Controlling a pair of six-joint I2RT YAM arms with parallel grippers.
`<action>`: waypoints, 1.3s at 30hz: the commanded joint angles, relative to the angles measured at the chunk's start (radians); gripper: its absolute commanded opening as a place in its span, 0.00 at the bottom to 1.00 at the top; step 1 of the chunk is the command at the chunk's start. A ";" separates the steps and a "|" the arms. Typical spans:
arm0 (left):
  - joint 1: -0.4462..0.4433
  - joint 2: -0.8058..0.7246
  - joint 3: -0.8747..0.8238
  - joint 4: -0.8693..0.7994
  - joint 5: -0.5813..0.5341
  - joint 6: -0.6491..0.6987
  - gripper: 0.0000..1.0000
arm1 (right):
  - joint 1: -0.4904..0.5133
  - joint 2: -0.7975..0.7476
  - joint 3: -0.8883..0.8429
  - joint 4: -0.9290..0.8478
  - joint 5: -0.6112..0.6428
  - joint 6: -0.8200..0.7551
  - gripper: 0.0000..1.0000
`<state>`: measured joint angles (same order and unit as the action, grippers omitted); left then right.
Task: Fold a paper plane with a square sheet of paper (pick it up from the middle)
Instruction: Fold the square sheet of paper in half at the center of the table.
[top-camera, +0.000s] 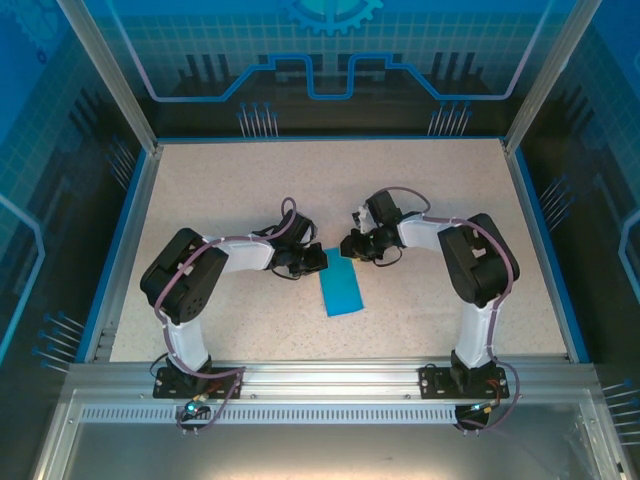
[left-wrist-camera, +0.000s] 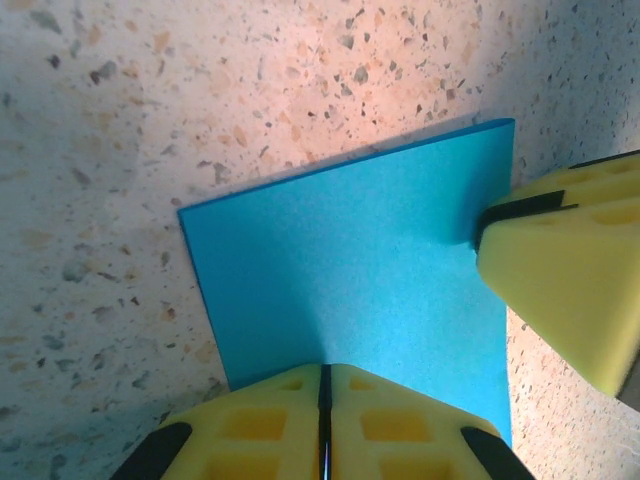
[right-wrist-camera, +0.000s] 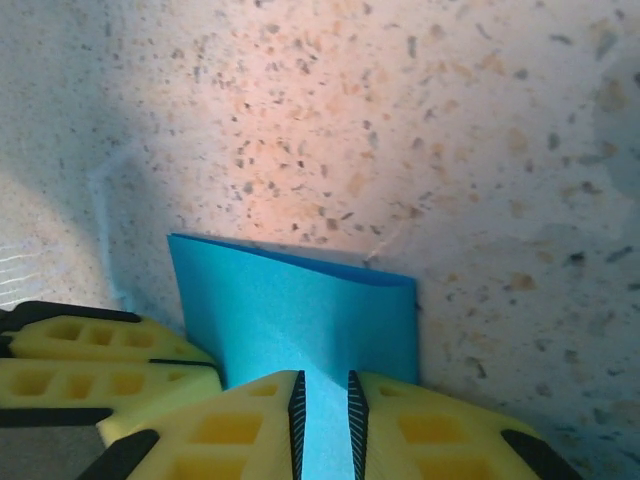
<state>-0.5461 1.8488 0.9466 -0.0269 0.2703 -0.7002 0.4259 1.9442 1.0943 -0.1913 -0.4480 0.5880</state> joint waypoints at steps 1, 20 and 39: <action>-0.010 0.043 -0.040 -0.062 -0.020 0.007 0.12 | -0.019 0.028 0.019 -0.038 0.046 0.010 0.21; -0.012 0.040 -0.046 -0.051 -0.021 0.004 0.12 | -0.022 0.096 0.091 -0.050 0.073 0.034 0.20; -0.017 0.018 -0.039 -0.052 -0.026 -0.011 0.12 | 0.061 -0.239 -0.150 -0.099 -0.010 -0.013 0.23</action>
<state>-0.5472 1.8484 0.9398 -0.0097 0.2699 -0.7071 0.4740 1.7134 0.9821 -0.2478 -0.4351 0.5903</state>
